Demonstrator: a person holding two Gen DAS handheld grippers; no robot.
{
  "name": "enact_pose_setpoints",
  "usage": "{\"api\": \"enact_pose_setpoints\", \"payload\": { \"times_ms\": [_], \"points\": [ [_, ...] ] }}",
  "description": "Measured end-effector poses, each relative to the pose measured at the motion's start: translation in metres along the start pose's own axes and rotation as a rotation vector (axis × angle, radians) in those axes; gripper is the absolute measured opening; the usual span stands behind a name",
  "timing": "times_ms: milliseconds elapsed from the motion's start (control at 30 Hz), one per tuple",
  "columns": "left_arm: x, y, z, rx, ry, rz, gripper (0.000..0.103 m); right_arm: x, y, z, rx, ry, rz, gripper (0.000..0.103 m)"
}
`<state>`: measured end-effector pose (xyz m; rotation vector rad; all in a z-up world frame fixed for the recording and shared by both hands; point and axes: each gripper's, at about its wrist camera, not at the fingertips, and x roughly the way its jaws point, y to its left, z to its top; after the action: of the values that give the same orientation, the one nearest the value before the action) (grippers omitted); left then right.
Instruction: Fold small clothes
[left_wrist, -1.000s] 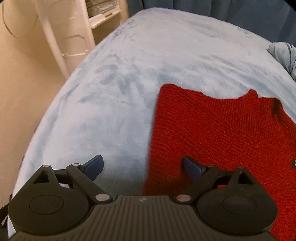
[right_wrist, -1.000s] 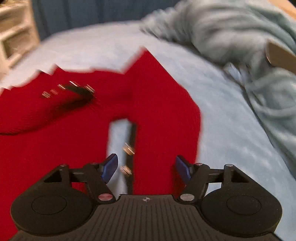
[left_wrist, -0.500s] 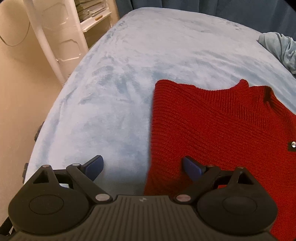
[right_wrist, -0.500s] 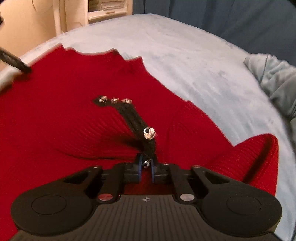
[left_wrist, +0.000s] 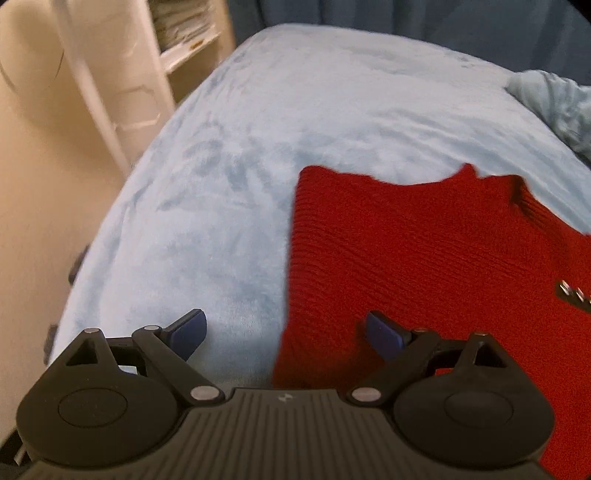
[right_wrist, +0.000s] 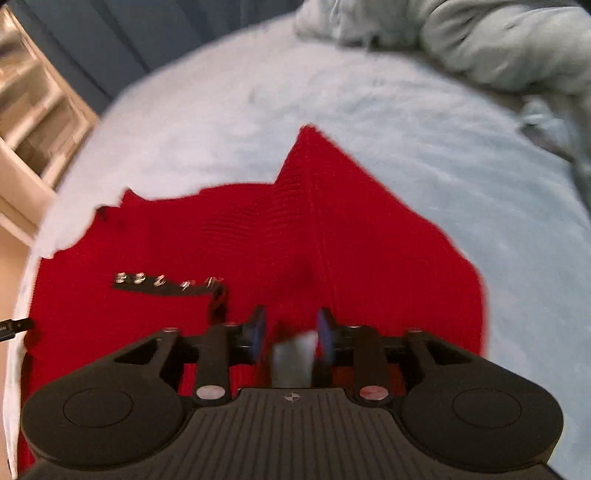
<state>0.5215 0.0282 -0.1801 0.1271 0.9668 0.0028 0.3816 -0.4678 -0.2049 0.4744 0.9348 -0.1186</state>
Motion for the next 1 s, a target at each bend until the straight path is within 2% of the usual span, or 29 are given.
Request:
{"api": "enact_pose_setpoints", "payload": {
  "times_ms": [33, 100, 233, 333, 400, 433, 467, 500, 567, 633, 800, 900, 1000],
  "points": [
    [-0.01, -0.002, -0.005, 0.018, -0.015, -0.007, 0.096, -0.017, -0.001, -0.014, -0.028, -0.032, -0.023, 0.067],
    [-0.03, -0.004, -0.016, 0.03, -0.039, -0.023, 0.096, -0.049, -0.003, -0.04, -0.108, -0.058, -0.074, 0.081],
    [-0.07, 0.001, -0.047, -0.014, -0.031, -0.075, 0.096, -0.059, 0.003, -0.093, -0.32, 0.019, -0.076, 0.083],
    [-0.102, 0.012, -0.077, -0.066, -0.001, -0.1, 0.096, -0.053, 0.032, -0.138, -0.603, 0.054, -0.108, 0.089],
    [-0.124, 0.022, -0.098, -0.091, 0.024, -0.096, 0.096, -0.042, 0.04, -0.165, -0.793, 0.045, -0.161, 0.082],
    [-0.134, 0.027, -0.107, -0.098, 0.034, -0.088, 0.096, -0.043, 0.037, -0.166, -0.81, 0.031, -0.146, 0.037],
    [-0.144, 0.031, -0.115, -0.103, 0.042, -0.081, 0.096, -0.043, 0.034, -0.158, -0.787, 0.082, -0.126, 0.014],
    [-0.155, 0.036, -0.123, -0.108, 0.044, -0.076, 0.096, -0.043, 0.032, -0.149, -0.735, 0.126, -0.153, 0.008],
    [-0.177, 0.046, -0.136, -0.125, 0.038, -0.065, 0.096, -0.069, 0.028, -0.125, -0.617, 0.077, -0.117, 0.007],
    [-0.2, 0.057, -0.146, -0.156, 0.025, -0.058, 0.096, -0.112, 0.023, -0.094, -0.507, -0.053, -0.094, 0.007],
    [-0.238, 0.072, -0.152, -0.26, -0.019, -0.087, 0.096, -0.247, -0.021, -0.008, -0.048, -0.434, 0.009, 0.007],
    [-0.25, 0.07, -0.147, -0.263, -0.033, -0.093, 0.096, -0.298, -0.05, 0.021, 0.144, -0.579, -0.013, 0.007],
    [-0.256, 0.064, -0.146, -0.265, -0.037, -0.108, 0.096, -0.313, -0.076, 0.033, 0.255, -0.625, -0.094, 0.006]
  ]
}}
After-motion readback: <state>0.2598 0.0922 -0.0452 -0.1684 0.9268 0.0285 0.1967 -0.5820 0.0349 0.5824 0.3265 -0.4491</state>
